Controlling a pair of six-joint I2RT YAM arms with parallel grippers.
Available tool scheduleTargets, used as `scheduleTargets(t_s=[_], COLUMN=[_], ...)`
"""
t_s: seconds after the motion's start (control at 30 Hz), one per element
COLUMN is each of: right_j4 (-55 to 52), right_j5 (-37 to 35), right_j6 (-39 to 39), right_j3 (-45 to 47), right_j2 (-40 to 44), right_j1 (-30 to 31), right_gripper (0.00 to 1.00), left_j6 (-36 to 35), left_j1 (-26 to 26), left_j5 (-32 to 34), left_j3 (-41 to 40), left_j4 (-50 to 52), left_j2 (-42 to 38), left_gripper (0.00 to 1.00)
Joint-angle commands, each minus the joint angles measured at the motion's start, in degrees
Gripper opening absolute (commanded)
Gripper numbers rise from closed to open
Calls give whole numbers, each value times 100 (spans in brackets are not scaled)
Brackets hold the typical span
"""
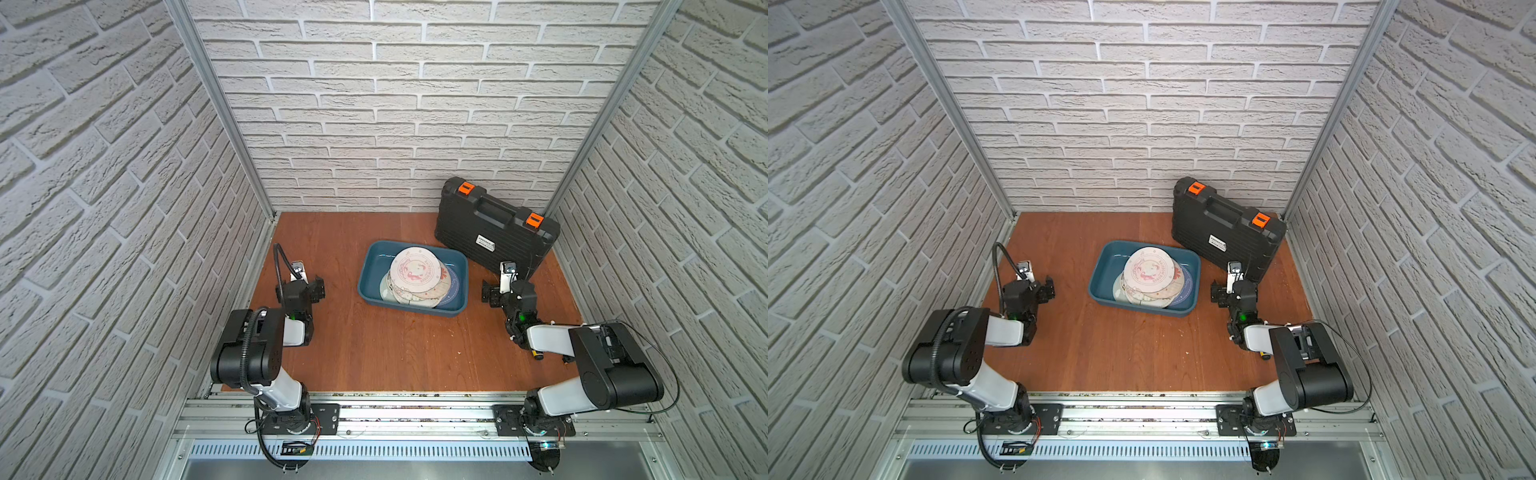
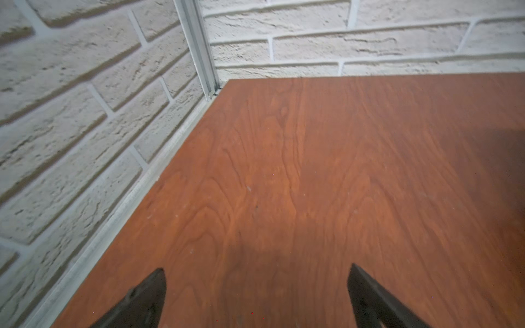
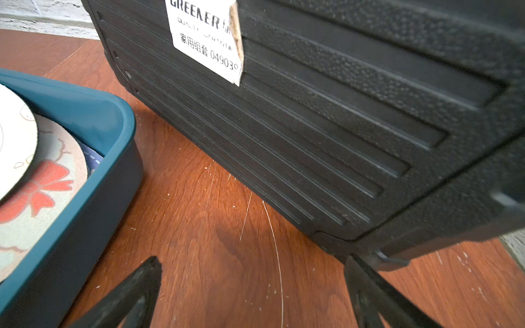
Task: Put the coasters into the storage box
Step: Reset both arms
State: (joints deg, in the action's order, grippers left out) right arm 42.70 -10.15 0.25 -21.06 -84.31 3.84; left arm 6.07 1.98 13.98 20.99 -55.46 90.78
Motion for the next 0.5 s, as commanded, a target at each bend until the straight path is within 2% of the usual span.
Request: scheduleTargets(t_s=[0.0, 0.47], right_j4=[275, 257], right_j5=[36, 40], right_j6=[55, 54], right_j3=[-56, -67], right_j2=[34, 22], right_j1=[-25, -24], right_gripper=[100, 100], left_j6=[149, 152], left_j1=[83, 83], left_j5=[-90, -88], left_j3=[11, 14], left_j4=[39, 54], left_j2=[-53, -67], left_gripper=[98, 98])
